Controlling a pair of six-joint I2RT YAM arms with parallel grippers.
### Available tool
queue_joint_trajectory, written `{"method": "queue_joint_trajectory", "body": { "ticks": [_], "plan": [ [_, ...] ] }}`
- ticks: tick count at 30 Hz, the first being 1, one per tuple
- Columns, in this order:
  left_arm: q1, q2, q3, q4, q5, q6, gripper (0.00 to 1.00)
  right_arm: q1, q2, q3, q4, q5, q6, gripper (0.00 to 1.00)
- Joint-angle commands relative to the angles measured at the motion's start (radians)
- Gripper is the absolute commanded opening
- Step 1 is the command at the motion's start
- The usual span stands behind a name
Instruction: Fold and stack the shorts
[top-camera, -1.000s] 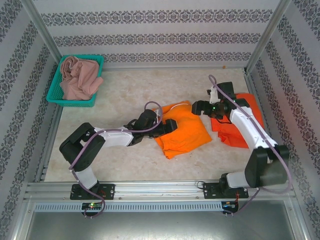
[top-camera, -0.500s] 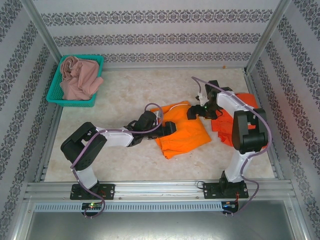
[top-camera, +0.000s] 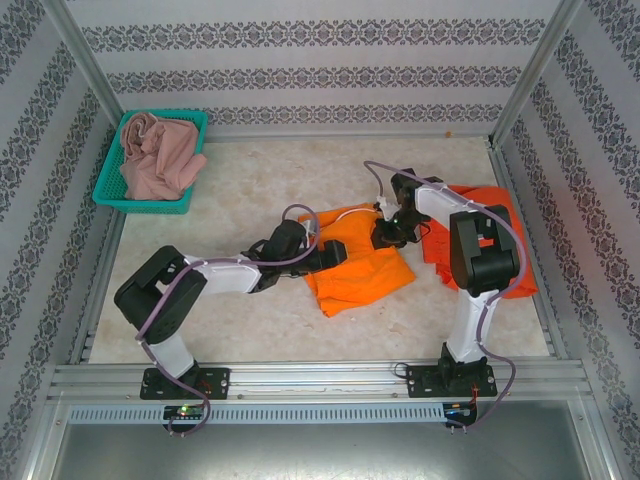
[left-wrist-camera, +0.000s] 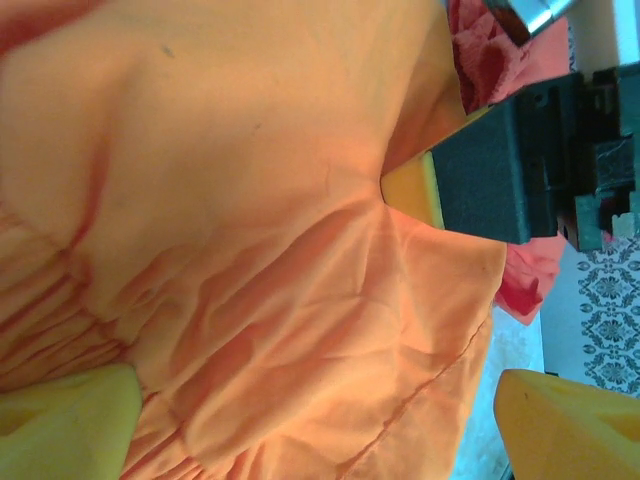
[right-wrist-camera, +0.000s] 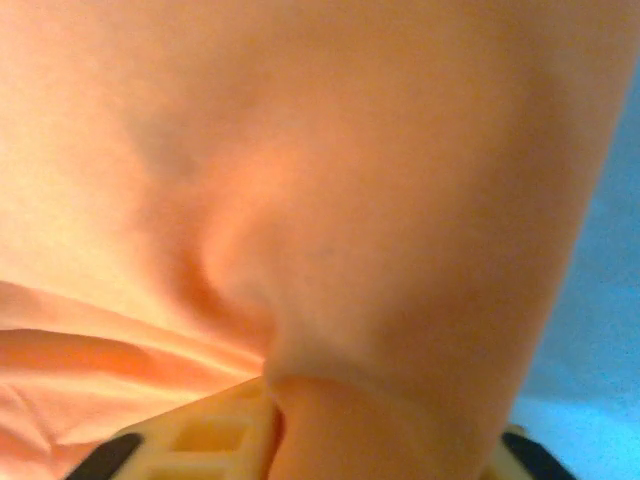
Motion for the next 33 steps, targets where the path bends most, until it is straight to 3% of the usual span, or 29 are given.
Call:
{"method": "queue_joint_trajectory", "body": {
  "ticks": [1,3,9,13,22,33],
  "plan": [
    [0.036,-0.094,-0.018,-0.071,-0.046,0.039,0.94,0.012,-0.087,-0.016,-0.006,0.089,0.038,0.06],
    [0.050,-0.147,-0.027,-0.078,-0.061,0.049,0.98,0.014,-0.146,-0.022,-0.009,0.161,0.056,0.00],
    [0.067,-0.251,-0.053,-0.091,-0.092,0.076,1.00,0.011,-0.294,0.052,-0.118,0.415,0.046,0.00],
    [0.071,-0.268,-0.060,-0.094,-0.091,0.079,1.00,-0.004,-0.356,0.145,-0.230,0.517,0.028,0.00],
    [0.074,-0.264,-0.073,-0.067,-0.091,0.064,1.00,-0.079,-0.406,0.291,-0.340,0.621,-0.018,0.00],
    [0.074,-0.267,-0.079,-0.067,-0.095,0.061,1.00,-0.152,-0.380,0.440,-0.410,0.636,-0.075,0.00]
  ]
}}
